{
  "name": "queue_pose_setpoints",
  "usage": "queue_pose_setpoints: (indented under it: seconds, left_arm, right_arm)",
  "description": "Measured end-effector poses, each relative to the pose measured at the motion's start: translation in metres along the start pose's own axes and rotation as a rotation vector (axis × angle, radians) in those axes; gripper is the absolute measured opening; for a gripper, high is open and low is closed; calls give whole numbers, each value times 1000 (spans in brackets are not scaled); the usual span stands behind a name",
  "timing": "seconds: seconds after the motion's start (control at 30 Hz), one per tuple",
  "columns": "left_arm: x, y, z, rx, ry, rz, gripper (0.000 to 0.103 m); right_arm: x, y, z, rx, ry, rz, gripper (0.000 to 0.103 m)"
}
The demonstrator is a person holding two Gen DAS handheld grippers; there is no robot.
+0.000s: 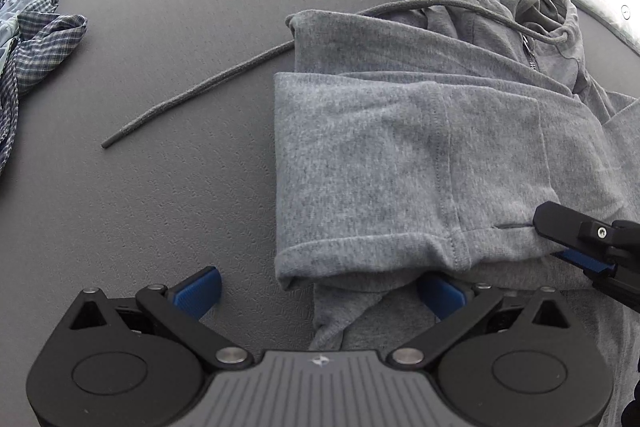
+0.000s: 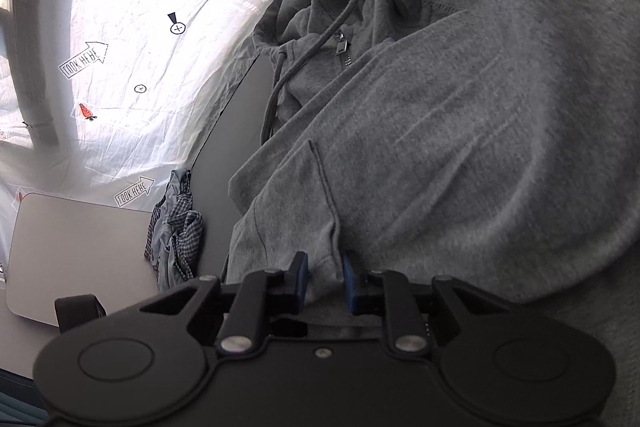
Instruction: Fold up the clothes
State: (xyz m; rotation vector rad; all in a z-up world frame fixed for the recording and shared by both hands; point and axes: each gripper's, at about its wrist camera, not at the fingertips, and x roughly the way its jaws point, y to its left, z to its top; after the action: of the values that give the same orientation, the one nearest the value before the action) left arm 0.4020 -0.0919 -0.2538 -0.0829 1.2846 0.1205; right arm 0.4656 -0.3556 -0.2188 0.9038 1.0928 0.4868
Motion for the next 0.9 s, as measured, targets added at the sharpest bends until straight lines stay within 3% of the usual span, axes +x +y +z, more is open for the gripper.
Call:
queue_pose_setpoints:
  seconds: [0.27, 0.53, 0.77, 0.9]
  left_arm:
    - [0, 1, -3, 7, 0, -1, 103]
    - [-1, -1, -2, 7, 7, 0, 103]
    - [-3, -3, -1, 2, 15, 2, 103]
    - [-4, -3, -4, 5, 4, 2, 103]
  right_arm:
    - [-16, 16, 6, -107, -80, -6, 5]
    - [-51, 19, 16, -226, -216, -121, 5]
    - [-99, -6, 12, -239, -329, -268, 5]
    - [-113, -27, 8, -205, -340, -326, 6]
